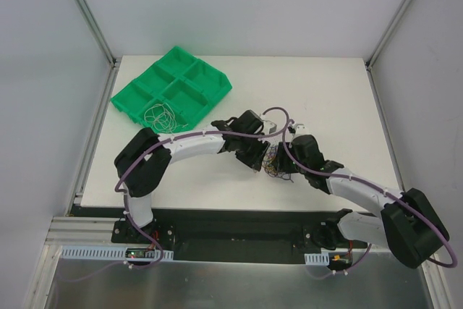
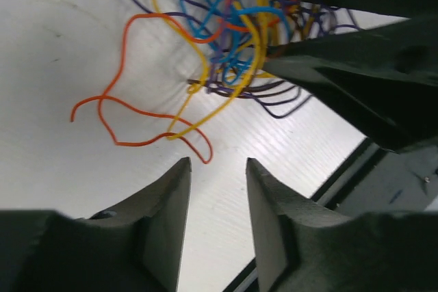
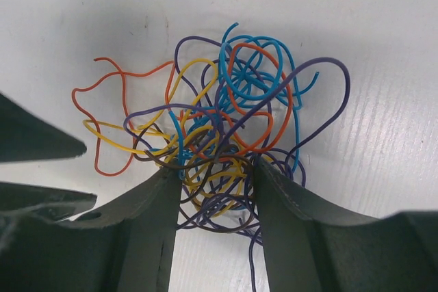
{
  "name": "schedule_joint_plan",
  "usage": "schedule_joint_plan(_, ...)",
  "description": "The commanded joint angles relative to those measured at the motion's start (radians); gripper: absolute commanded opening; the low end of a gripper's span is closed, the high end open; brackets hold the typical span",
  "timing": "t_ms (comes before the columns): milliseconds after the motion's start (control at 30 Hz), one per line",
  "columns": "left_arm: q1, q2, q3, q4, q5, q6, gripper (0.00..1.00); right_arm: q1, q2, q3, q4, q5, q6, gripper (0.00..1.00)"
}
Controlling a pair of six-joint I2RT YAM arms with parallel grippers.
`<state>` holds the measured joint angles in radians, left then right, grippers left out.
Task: Untangle the cables
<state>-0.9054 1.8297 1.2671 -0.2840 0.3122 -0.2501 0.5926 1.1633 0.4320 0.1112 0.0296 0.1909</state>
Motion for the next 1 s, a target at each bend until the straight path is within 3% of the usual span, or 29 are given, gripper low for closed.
schedule_joint_plan(0, 0.014, 0.009, 0.023, -0.018, -0.087, -0.049, 0.42, -0.002, -0.042, 0.002, 0.005, -0.002, -0.002, 0.49)
schedule_joint_plan(100, 0.011, 0.034, 0.026, -0.018, -0.087, -0.066, 0.50, -0.002, -0.047, 0.002, 0.005, -0.003, -0.004, 0.49)
schedule_joint_plan(200, 0.013, 0.057, 0.038, -0.014, -0.090, -0.072, 0.52, -0.002, -0.040, 0.004, 0.012, -0.007, -0.004, 0.49)
schedule_joint_plan(500, 0.014, 0.089, 0.051, -0.012, -0.058, -0.045, 0.26, -0.002, -0.014, 0.002, 0.030, 0.026, 0.028, 0.52)
schedule_joint_plan(633, 0.013, 0.053, 0.054, -0.023, -0.048, 0.000, 0.00, -0.002, 0.019, 0.007, 0.035, 0.056, 0.064, 0.56)
schedule_joint_plan(767, 0.011, -0.050, 0.058, -0.069, -0.041, 0.037, 0.00, -0.002, 0.044, 0.010, 0.015, 0.182, 0.120, 0.56)
schedule_joint_plan(967, 0.011, -0.338, -0.020, -0.132, -0.025, 0.054, 0.00, -0.002, 0.056, 0.017, -0.022, 0.334, 0.160, 0.51)
